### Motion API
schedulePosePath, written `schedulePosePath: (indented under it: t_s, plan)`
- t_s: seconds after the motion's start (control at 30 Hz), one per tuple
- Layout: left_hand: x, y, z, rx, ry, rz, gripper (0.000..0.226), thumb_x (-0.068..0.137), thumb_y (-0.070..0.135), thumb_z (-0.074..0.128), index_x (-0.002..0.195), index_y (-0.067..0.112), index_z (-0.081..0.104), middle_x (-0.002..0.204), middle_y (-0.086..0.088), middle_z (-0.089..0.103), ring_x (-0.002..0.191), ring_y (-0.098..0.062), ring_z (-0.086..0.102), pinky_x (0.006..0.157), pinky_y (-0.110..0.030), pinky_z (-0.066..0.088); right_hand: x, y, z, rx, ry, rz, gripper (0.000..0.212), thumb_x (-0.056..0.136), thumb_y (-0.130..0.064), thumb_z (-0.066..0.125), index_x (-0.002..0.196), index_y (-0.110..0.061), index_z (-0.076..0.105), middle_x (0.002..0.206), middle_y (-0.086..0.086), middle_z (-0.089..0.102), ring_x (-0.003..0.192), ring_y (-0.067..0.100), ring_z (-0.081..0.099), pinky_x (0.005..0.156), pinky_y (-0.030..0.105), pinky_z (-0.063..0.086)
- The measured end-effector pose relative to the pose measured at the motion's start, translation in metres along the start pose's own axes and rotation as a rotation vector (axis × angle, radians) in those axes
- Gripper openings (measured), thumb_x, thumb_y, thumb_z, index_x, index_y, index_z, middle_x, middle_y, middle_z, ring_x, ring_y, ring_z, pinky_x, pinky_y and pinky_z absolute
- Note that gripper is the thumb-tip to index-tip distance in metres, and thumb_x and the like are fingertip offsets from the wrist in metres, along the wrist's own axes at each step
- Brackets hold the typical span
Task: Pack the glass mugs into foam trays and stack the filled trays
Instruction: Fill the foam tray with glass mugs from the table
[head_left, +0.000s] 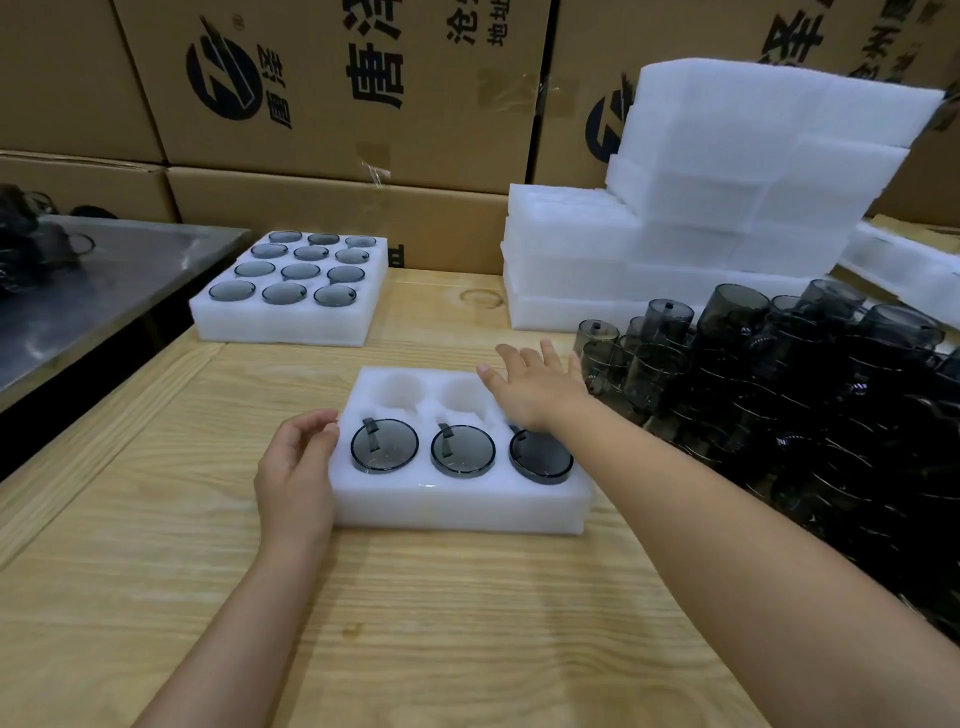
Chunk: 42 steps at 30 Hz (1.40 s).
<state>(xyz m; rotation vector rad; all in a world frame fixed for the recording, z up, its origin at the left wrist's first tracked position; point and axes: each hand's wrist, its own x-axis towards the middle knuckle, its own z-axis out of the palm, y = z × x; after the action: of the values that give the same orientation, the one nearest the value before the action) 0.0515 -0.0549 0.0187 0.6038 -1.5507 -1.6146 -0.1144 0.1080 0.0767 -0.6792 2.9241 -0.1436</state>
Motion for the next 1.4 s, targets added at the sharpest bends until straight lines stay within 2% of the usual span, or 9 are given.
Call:
schedulePosePath:
  t_s: [0.13,0.3,0.53,0.73,0.87,0.93,1.07,1.23,1.4]
  plan:
    - [0.002,-0.001,-0.001,0.016,-0.022,-0.017,0.014,0.091,0.009,0.054,0.095,0.016,0.066,0.089,0.008,0.065,0.088,-0.013,0.058,0.080,-0.029,0.044,-0.016,-0.005,-0.005,0.059,0.201,0.033,0.058,0.100,-0.049,0.017,0.132,-0.009,0.043,0.132,0.017,0.048,0.122,0.034,0.044,0.096,0.044,0.035]
    - [0.000,0.001,-0.002,-0.001,-0.036,-0.033,0.014,0.083,0.019,0.056,0.092,0.020,0.066,0.095,0.001,0.066,0.094,-0.018,0.058,0.086,-0.036,0.043,-0.038,0.021,-0.030,-0.219,0.615,0.073,0.031,0.094,-0.021,0.040,0.121,-0.009,0.051,0.123,0.010,0.053,0.114,0.030,0.044,0.089,0.038,0.035]
    - [0.001,0.002,0.001,-0.007,-0.012,-0.042,0.014,0.091,0.007,0.054,0.093,0.015,0.066,0.090,0.002,0.065,0.089,-0.016,0.057,0.079,-0.030,0.044,-0.047,0.065,-0.046,-0.654,0.261,0.357,0.034,0.087,-0.021,0.049,0.119,-0.019,0.060,0.137,0.012,0.042,0.128,0.035,0.026,0.109,0.051,0.014]
    - [0.001,0.002,0.001,0.026,0.004,-0.029,0.014,0.092,0.007,0.053,0.094,0.012,0.066,0.090,0.001,0.065,0.090,-0.016,0.057,0.082,-0.033,0.043,-0.042,0.060,-0.056,-0.477,0.265,0.327,0.025,0.089,-0.022,0.049,0.111,-0.016,0.058,0.123,0.007,0.053,0.126,0.030,0.036,0.110,0.056,0.008]
    - [0.002,0.002,0.001,0.029,0.013,-0.027,0.014,0.092,0.007,0.053,0.092,0.013,0.066,0.087,0.005,0.065,0.087,-0.015,0.057,0.077,-0.028,0.043,-0.044,0.046,-0.068,-0.321,0.334,0.213,0.018,0.088,-0.023,0.051,0.073,-0.013,0.048,0.094,0.005,0.051,0.105,0.027,0.048,0.104,0.050,0.023]
    - [0.002,0.002,0.002,0.036,0.016,-0.025,0.014,0.092,0.006,0.053,0.092,0.013,0.066,0.087,0.005,0.065,0.088,-0.015,0.057,0.078,-0.029,0.043,-0.044,0.035,-0.074,-0.028,0.349,0.115,0.024,0.085,-0.020,0.056,0.066,-0.006,0.053,0.077,0.006,0.051,0.079,0.025,0.052,0.079,0.034,0.040]
    - [0.002,0.001,0.002,0.037,0.021,-0.026,0.015,0.092,0.006,0.053,0.091,0.014,0.066,0.086,0.007,0.065,0.087,-0.014,0.057,0.077,-0.028,0.043,-0.045,0.006,-0.080,0.500,0.255,0.042,0.039,0.085,-0.038,0.066,0.064,-0.008,0.054,0.052,0.002,0.034,0.043,0.014,0.035,0.045,0.024,0.025]
    - [0.002,0.001,0.002,0.032,0.022,-0.035,0.017,0.091,0.006,0.053,0.086,0.017,0.065,0.084,0.006,0.065,0.085,-0.016,0.057,0.078,-0.031,0.043,-0.035,-0.019,-0.071,0.806,0.034,0.035,0.055,0.083,-0.045,0.067,0.112,0.001,0.063,0.084,0.014,0.062,0.073,0.018,0.053,0.073,0.033,0.051]
    - [0.001,0.003,0.002,0.017,0.026,-0.039,0.019,0.091,0.007,0.053,0.085,0.020,0.064,0.084,0.008,0.065,0.082,-0.014,0.057,0.074,-0.029,0.043,-0.022,-0.030,-0.063,0.716,-0.114,0.006,0.054,0.082,-0.047,0.066,0.110,-0.003,0.056,0.093,0.005,0.057,0.084,0.023,0.062,0.088,0.042,0.054]
